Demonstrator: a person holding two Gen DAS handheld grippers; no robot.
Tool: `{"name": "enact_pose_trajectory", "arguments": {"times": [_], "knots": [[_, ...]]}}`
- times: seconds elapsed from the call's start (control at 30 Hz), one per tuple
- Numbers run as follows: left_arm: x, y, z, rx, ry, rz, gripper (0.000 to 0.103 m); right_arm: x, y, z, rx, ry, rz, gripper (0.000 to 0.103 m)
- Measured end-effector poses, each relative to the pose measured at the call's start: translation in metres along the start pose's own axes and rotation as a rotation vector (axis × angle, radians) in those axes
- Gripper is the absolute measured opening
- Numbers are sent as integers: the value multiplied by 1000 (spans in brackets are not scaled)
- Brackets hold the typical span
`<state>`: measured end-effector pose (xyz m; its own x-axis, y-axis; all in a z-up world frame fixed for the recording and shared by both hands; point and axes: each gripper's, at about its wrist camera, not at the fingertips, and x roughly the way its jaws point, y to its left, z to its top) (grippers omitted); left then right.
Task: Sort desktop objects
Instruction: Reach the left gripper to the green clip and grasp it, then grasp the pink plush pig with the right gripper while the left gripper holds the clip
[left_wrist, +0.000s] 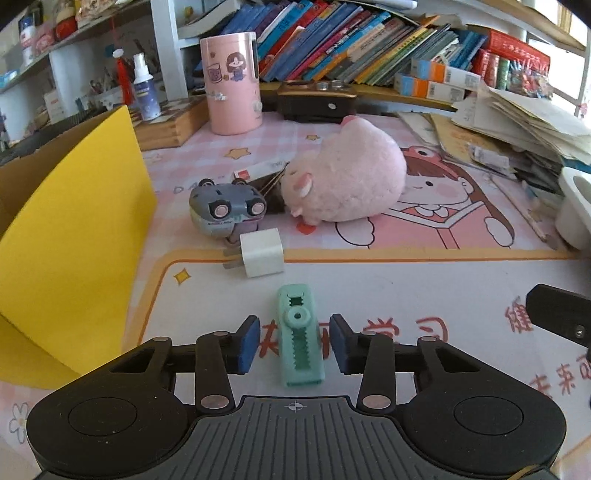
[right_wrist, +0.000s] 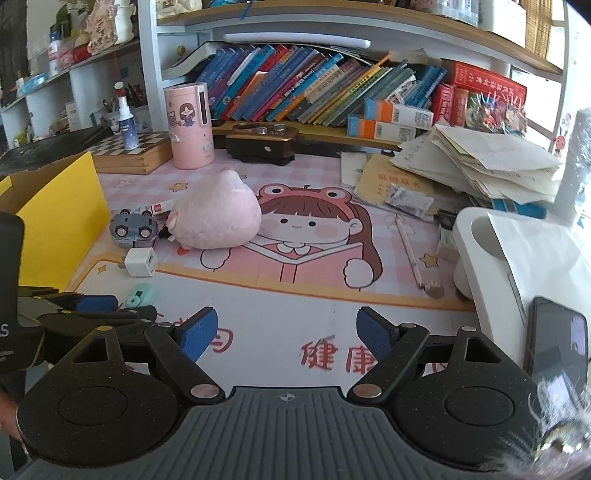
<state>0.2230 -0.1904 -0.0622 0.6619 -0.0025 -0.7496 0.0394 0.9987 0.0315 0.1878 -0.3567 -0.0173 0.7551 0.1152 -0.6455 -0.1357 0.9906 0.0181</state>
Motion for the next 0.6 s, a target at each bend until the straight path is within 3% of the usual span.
{"name": "enact_pose_trajectory", "arguments": {"times": [0.17,0.3,0.6], "knots": [[7,0,4,-10,-7,-2,23,9,-1,3,-14,13,20,81],[7,0,7,14,0,-9,23,18,-2,11,-5,12,34,83],[-58,37,16,-98,-124,-13,23,58,5,47,41,7,103,87]]}}
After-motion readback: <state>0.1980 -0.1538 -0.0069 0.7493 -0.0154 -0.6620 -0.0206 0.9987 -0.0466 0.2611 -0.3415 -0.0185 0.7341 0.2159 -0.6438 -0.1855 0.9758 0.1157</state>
